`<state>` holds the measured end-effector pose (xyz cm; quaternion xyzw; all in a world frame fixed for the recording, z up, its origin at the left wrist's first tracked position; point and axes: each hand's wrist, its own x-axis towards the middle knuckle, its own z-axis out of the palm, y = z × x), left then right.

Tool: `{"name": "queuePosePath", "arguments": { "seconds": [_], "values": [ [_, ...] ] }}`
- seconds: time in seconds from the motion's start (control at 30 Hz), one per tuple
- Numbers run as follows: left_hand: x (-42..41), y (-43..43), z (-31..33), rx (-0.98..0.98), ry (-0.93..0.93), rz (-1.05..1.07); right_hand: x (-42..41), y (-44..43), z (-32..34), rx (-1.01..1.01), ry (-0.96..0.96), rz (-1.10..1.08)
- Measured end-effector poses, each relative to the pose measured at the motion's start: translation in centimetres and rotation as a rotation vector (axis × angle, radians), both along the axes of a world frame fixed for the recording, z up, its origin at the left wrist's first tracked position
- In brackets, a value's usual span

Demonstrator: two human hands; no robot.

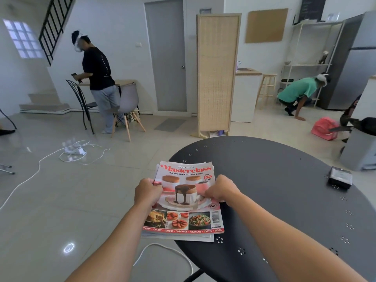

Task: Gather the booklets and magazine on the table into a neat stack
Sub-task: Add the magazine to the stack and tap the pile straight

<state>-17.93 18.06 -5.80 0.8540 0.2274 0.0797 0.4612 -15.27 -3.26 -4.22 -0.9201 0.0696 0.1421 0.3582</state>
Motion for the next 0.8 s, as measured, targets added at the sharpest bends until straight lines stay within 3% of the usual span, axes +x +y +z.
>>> {"name": "queuePosePath", "arguments": {
  "seconds": [0.23,0.47,0.8],
  "values": [
    [0.6,0.9,-0.4,0.078,-0.017,0.076,0.7,0.4,-0.1,-0.128,-0.054,0.031],
    [1.8,1.9,-0.1,-0.280,0.142,0.004,0.5,0.8,-0.3,-0.184,-0.115,0.076],
    [1.3,4.8,-0.8,-0.528,0.245,0.004,0.7,2.6,-0.7,-0.150,-0.130,0.140]
  ]
}}
